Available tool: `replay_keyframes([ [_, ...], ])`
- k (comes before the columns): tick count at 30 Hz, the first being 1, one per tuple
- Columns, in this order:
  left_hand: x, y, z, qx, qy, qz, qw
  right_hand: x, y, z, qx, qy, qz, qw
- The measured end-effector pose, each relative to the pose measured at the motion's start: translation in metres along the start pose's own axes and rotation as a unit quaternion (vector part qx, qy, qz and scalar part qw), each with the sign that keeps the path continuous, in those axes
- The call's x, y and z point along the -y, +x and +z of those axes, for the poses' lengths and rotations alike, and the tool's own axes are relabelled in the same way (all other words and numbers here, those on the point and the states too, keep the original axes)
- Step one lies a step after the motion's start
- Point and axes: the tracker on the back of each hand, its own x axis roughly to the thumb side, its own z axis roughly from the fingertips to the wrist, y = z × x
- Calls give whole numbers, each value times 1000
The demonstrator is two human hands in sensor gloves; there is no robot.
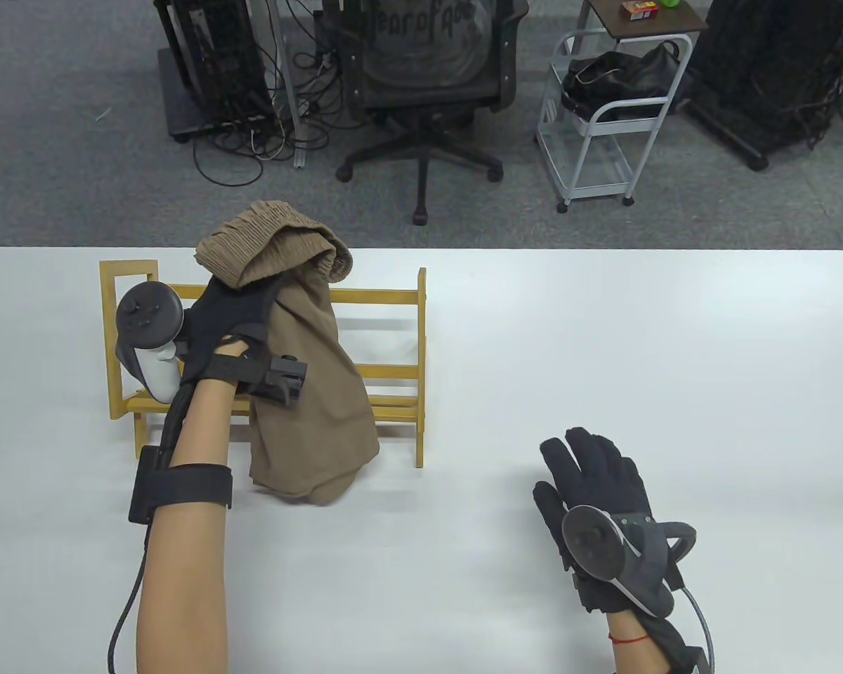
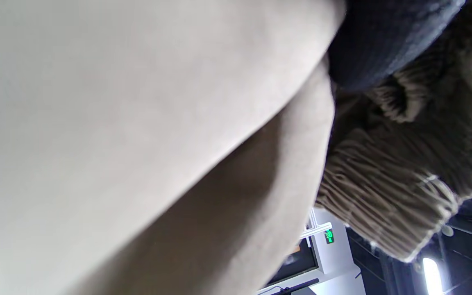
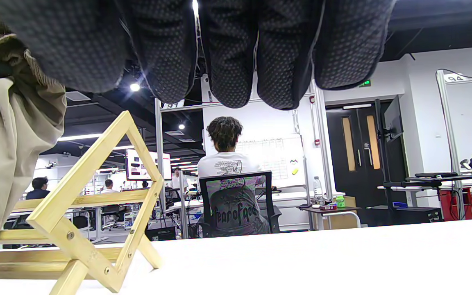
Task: Hang shorts on book rack
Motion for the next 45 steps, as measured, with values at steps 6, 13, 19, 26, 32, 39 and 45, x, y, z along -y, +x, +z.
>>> replay_keyframes([
  [6,4,-8,-12,-22,-3,13,1000,-1,-9,-1,-17,-4,-1,1000],
  [13,8,-15,-34,-67,1,6,998,-1,-7,-1,-15,-14,2,1000],
  [19,15,-48,-43,-109,28,23,993,-1,-8,2,-18,-22,-2,1000],
  [26,25,-65,-51,-129,16,21,991,-3,-8,0,-18,-17,1,1000],
  [32,39,-82,-56,-149,10,10,989,-3,-8,0,-19,-17,4,1000],
  [39,44,-88,-58,-155,-6,15,988,-4,-10,-2,-20,-13,-2,1000],
  [45,31,-74,-58,-145,-37,95,984,-4,-9,-3,-16,-17,-7,1000],
])
